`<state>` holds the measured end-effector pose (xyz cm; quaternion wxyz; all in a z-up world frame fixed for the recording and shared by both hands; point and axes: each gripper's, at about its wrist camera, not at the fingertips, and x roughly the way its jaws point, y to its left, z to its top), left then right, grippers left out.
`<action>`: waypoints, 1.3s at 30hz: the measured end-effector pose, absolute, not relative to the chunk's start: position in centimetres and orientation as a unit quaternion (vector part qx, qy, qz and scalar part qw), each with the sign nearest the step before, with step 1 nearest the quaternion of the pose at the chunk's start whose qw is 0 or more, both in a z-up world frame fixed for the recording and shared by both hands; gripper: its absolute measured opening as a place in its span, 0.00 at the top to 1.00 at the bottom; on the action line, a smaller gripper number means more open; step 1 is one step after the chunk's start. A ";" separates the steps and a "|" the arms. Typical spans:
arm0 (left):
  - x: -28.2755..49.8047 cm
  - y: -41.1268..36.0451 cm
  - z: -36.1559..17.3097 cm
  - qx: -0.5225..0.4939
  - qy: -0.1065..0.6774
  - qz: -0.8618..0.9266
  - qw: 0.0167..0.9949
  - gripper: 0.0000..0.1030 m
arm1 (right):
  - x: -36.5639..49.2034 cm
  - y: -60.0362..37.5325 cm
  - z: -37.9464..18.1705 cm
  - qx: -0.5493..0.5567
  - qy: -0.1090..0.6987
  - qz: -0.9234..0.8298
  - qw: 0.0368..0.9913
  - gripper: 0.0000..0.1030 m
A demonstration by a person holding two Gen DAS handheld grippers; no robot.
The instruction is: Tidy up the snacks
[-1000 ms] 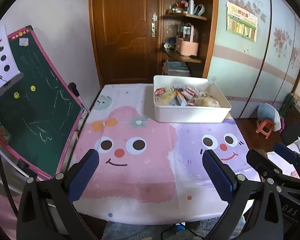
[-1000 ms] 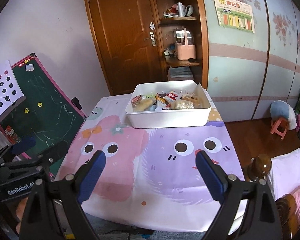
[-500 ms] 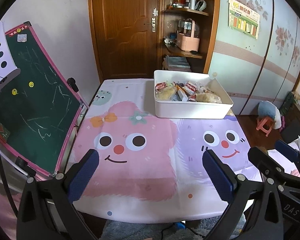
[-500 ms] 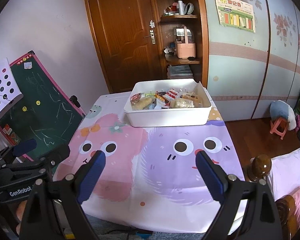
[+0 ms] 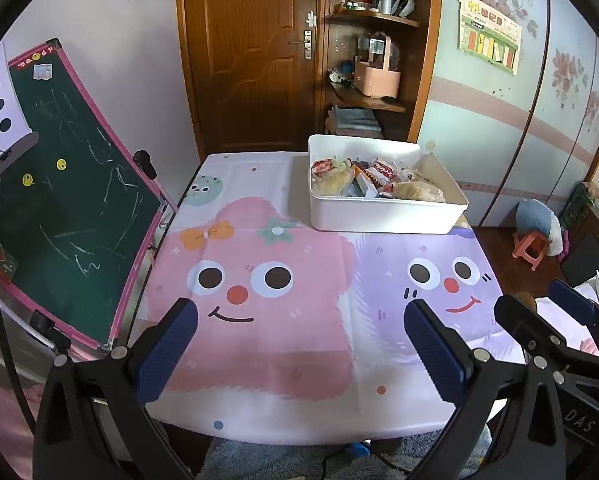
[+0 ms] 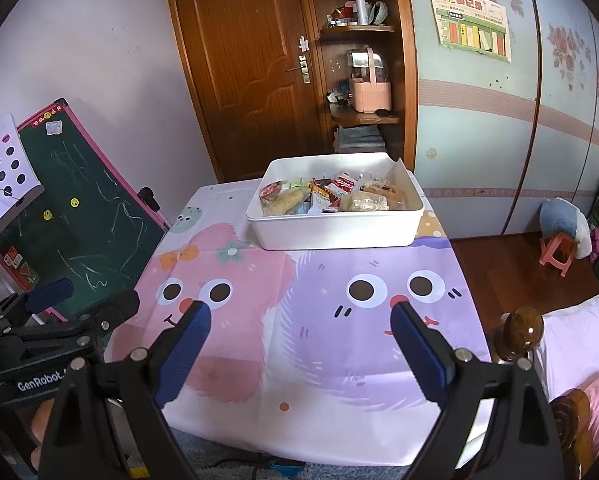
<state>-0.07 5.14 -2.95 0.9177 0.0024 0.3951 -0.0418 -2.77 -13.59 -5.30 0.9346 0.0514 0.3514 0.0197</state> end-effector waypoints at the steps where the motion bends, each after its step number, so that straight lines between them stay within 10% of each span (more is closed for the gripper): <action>1: -0.1 5.1 -3.0 0.002 0.395 -0.042 0.918 0.00 | -2.8 -13.6 -5.3 0.052 0.352 0.020 0.935 0.11; 39: -0.9 5.6 -4.4 0.002 0.408 -0.042 0.912 0.00 | -2.7 -13.5 -6.9 0.056 0.365 0.019 0.929 0.11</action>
